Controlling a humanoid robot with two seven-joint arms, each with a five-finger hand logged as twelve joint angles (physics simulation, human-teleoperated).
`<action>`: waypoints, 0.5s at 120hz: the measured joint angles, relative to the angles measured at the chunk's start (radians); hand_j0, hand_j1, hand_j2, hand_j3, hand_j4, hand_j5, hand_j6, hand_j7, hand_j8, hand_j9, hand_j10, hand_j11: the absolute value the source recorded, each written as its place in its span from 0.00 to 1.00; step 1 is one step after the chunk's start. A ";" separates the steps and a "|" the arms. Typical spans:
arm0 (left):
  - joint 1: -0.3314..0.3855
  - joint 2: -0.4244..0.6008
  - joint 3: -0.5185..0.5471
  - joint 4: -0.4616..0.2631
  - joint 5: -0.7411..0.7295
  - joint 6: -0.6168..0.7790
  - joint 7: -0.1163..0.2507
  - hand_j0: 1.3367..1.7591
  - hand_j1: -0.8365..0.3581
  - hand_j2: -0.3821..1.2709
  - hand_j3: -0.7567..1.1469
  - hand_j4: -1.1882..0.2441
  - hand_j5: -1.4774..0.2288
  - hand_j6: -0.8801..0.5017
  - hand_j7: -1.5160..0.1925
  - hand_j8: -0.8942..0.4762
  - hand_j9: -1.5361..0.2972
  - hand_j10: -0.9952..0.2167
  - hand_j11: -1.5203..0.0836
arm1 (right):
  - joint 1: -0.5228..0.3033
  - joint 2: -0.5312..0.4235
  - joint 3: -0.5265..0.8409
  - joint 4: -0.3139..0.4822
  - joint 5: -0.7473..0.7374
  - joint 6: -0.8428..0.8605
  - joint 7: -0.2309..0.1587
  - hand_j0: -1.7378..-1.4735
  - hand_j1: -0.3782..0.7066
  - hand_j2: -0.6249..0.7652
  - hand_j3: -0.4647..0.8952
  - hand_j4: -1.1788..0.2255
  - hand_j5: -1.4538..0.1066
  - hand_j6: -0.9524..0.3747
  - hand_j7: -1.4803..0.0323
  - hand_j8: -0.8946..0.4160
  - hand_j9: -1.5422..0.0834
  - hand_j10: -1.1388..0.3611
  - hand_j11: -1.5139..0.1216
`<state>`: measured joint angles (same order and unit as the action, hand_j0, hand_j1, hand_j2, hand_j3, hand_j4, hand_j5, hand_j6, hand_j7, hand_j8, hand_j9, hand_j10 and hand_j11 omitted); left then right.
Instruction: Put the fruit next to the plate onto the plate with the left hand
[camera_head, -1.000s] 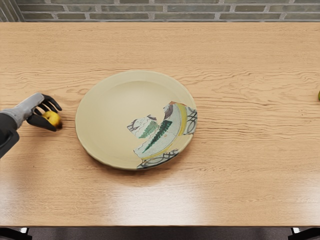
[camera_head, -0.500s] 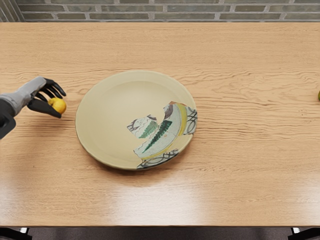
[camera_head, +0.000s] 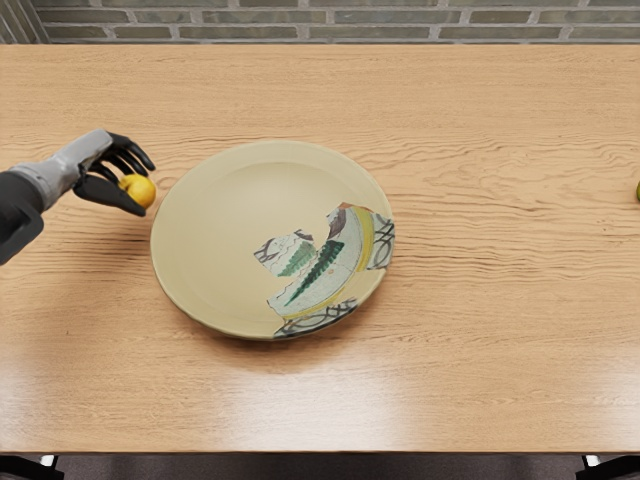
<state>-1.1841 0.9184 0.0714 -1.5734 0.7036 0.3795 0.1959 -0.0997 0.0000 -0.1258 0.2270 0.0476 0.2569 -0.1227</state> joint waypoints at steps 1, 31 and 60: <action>0.000 -0.001 -0.002 0.000 0.000 0.000 0.000 0.76 0.46 0.46 0.40 0.40 0.37 0.24 0.40 0.32 0.39 0.30 0.44 | 0.000 0.000 0.000 0.000 0.000 0.000 0.000 0.30 0.05 0.45 0.34 0.83 0.92 0.71 0.96 0.67 0.94 0.75 0.91; -0.017 -0.034 -0.024 -0.002 0.001 -0.005 0.002 0.76 0.46 0.46 0.40 0.40 0.37 0.23 0.40 0.32 0.39 0.30 0.44 | 0.000 0.000 0.000 0.000 0.000 0.000 0.000 0.30 0.05 0.45 0.34 0.83 0.92 0.71 0.96 0.67 0.94 0.75 0.91; -0.033 -0.080 -0.028 -0.002 0.000 -0.006 0.004 0.76 0.46 0.46 0.40 0.39 0.37 0.23 0.41 0.31 0.39 0.30 0.44 | 0.000 0.000 0.000 0.000 0.000 0.000 0.000 0.30 0.05 0.45 0.34 0.83 0.92 0.71 0.96 0.67 0.94 0.75 0.91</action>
<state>-1.2168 0.8387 0.0439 -1.5754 0.7040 0.3740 0.1999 -0.0997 0.0000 -0.1258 0.2270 0.0476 0.2568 -0.1227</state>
